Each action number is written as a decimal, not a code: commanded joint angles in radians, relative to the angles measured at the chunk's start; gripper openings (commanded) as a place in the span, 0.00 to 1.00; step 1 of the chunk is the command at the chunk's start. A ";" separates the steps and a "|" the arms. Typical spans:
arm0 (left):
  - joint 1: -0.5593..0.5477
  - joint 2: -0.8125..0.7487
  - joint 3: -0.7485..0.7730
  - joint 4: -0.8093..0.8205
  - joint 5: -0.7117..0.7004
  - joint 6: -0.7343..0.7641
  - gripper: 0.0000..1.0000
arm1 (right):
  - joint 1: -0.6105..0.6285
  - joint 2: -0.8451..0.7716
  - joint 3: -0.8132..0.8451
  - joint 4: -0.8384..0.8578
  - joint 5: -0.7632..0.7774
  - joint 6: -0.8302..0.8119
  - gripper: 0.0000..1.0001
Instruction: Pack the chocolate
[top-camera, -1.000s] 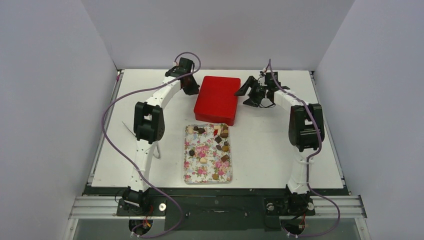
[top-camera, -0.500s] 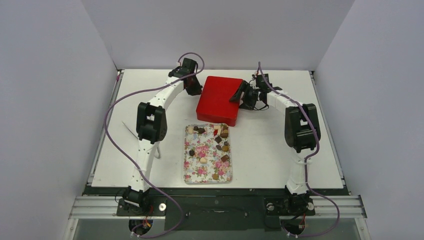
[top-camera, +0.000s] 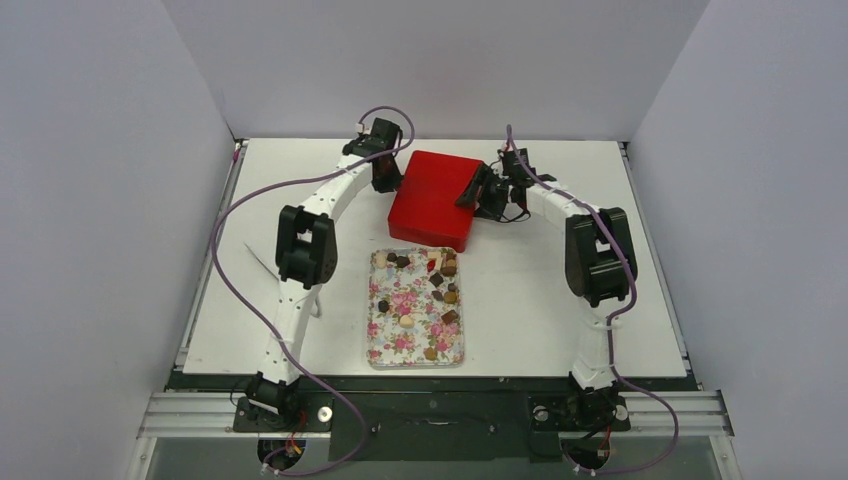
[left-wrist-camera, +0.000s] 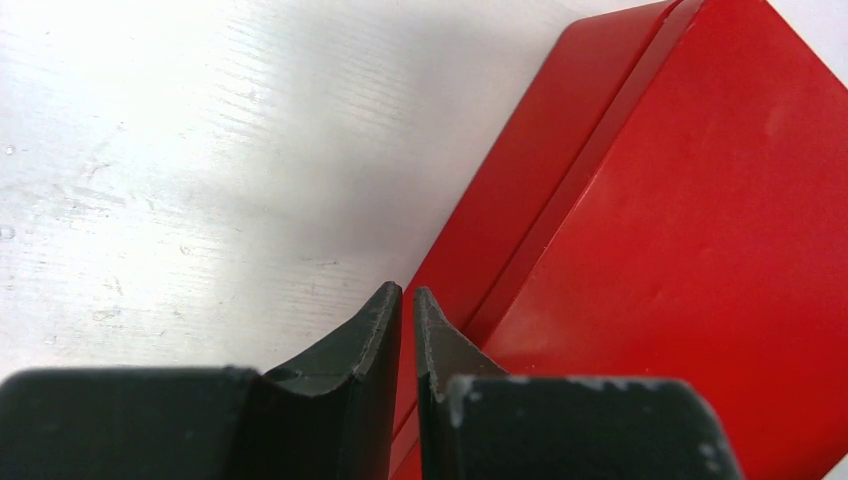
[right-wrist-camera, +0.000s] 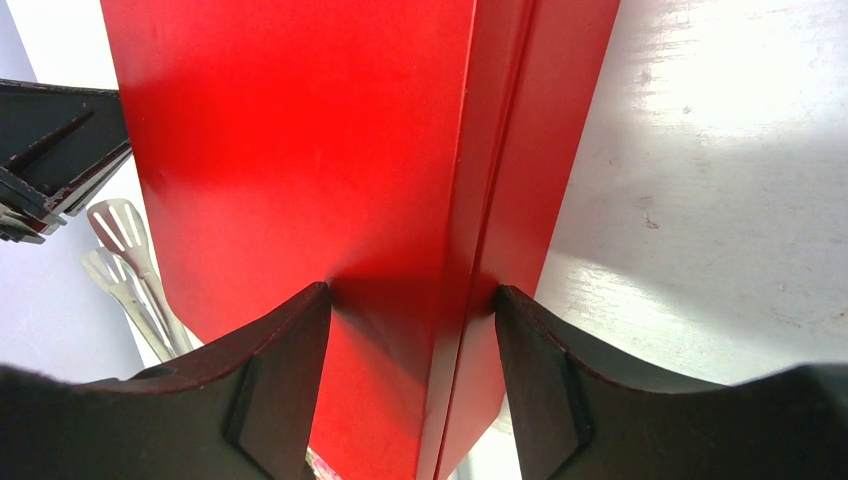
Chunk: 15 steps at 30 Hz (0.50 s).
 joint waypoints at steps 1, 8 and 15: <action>-0.054 -0.026 0.000 -0.040 0.003 0.017 0.08 | 0.064 -0.009 -0.008 0.004 -0.015 0.001 0.56; -0.052 0.019 0.009 -0.093 -0.037 0.022 0.08 | 0.009 -0.033 -0.045 0.004 -0.003 0.038 0.53; -0.052 0.014 -0.054 -0.070 -0.046 0.024 0.08 | 0.029 -0.022 -0.094 -0.034 0.080 0.027 0.43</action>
